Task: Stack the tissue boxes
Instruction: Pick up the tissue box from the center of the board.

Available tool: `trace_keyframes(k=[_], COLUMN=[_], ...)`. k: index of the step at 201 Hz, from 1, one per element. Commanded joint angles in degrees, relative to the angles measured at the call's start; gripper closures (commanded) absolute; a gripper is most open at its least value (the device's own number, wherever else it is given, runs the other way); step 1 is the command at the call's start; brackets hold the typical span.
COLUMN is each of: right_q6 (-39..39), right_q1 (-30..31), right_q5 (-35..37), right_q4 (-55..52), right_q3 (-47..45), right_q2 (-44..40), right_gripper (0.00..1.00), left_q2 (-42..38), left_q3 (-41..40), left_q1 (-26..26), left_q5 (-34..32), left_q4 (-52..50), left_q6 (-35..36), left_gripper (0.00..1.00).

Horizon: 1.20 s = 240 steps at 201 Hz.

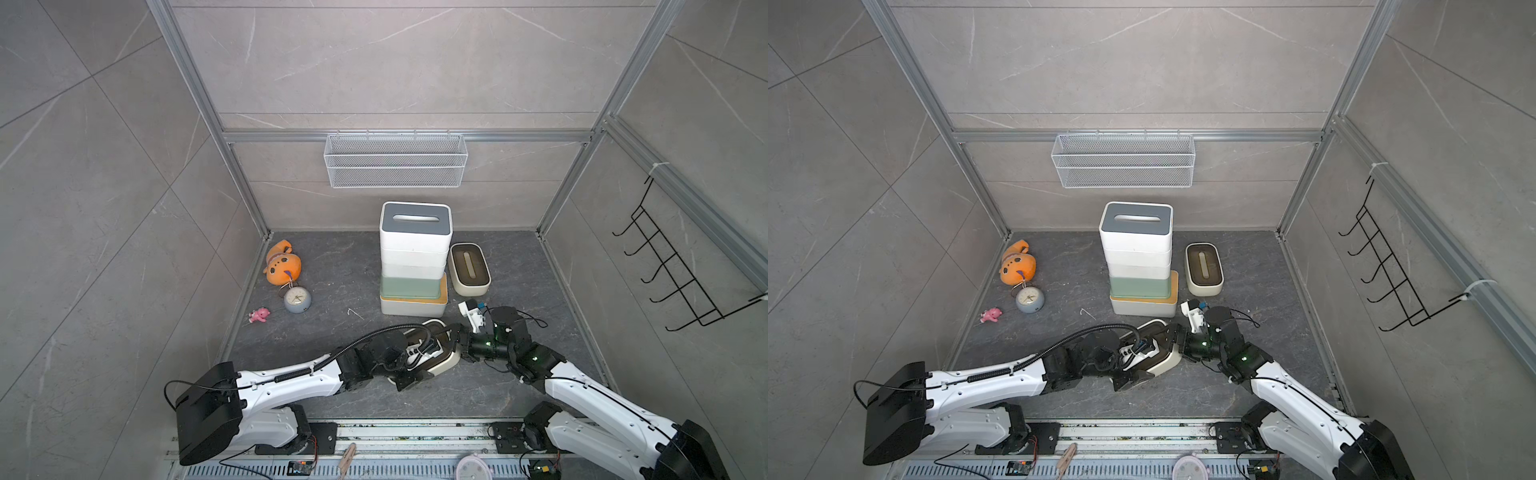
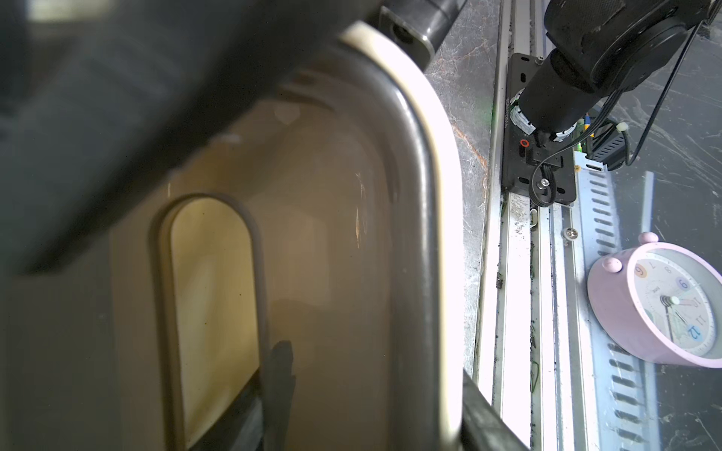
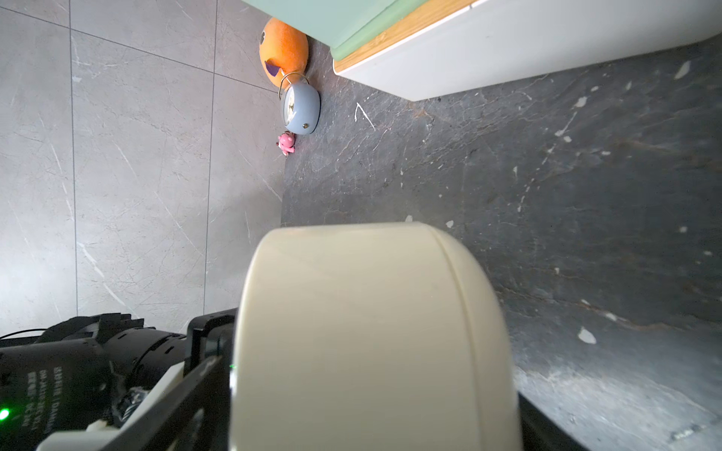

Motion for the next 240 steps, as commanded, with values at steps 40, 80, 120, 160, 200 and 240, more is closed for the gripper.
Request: trace_keyframes(k=[40,80,120,160,200,240], right_q6=[-1.0,-1.0,-0.9,-1.0,-1.5,-2.1], right_q1=[0.5,0.9,1.2,1.2,1.3,1.4], right_q5=[0.6,0.6,0.5,0.8,1.2,1.6], right_q4=[-0.2,-0.2,-0.1,-0.5,-1.1,-2.1], right_q3=[2.0,2.0,2.0,2.4,2.8,3.3], right_q2=[-0.8,-0.2,0.3,0.6,0.8,0.8], right_gripper=[0.09,0.15,0.2,0.23,0.26,0.27], left_q2=[-0.3,-0.2,0.2,0.2,0.4,1.0], left_q3=[1.4,1.4,1.6,1.7,1.9,2.1], left_q1=[-0.6,-0.6,-0.6,-0.6,-0.8,-0.7], left_q5=[0.3,0.6,0.4,0.1,-0.4,-0.8], left_q4=[2.6,2.7,2.4,2.3,1.8,1.2], left_q6=[1.9,1.8,1.9,1.8,1.5,1.3], left_gripper=[0.47,0.46,0.46,0.45,0.43,0.41])
